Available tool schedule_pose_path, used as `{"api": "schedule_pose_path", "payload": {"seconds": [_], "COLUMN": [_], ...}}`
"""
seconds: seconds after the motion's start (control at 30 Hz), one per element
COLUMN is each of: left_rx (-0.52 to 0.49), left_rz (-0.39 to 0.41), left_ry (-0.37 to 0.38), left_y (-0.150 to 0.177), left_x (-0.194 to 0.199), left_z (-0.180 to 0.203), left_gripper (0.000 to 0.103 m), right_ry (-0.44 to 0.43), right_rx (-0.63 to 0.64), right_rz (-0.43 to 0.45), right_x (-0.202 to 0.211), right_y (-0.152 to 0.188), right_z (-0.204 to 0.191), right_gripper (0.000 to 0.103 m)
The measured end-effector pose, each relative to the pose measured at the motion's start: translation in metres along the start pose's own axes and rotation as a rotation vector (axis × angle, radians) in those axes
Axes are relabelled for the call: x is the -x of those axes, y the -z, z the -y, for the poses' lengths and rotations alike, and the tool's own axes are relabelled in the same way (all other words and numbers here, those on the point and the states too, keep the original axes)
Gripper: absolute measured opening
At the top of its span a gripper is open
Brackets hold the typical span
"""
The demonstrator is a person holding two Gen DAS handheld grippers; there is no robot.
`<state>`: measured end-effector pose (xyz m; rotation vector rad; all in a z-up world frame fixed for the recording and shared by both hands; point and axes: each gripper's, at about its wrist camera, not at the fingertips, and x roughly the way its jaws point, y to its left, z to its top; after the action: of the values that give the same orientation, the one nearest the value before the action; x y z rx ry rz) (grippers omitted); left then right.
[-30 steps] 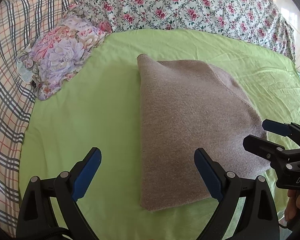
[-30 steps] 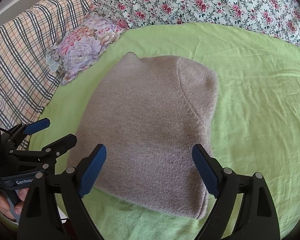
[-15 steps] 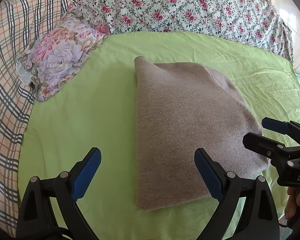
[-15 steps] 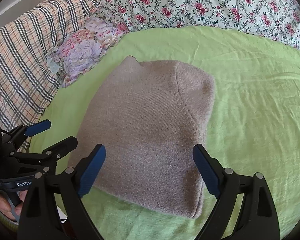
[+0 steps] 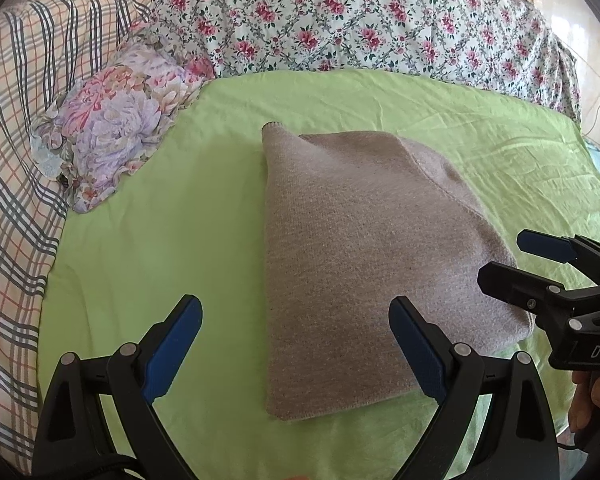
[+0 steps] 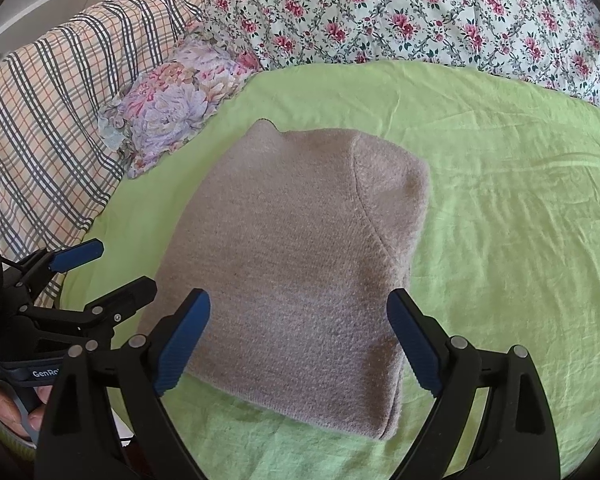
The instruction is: Fold small clothes
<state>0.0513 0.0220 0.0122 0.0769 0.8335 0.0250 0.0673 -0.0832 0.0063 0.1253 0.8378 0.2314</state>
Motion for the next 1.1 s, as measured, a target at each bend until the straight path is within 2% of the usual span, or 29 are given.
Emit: {"api": "schedule_pose_path", "payload": {"seconds": [1.1], "left_rx": [0.002], "left_rz": [0.001], "left_ry": [0.007], "left_y": [-0.01], "left_x": [-0.007], "left_z": [0.001], "left_gripper": [0.096], "right_ry": [-0.005], "right_rx": [-0.008], "right_rz": [0.018], "right_x": [-0.005], "right_y": [-0.005], "right_z": [-0.003], "right_gripper": [0.091]}}
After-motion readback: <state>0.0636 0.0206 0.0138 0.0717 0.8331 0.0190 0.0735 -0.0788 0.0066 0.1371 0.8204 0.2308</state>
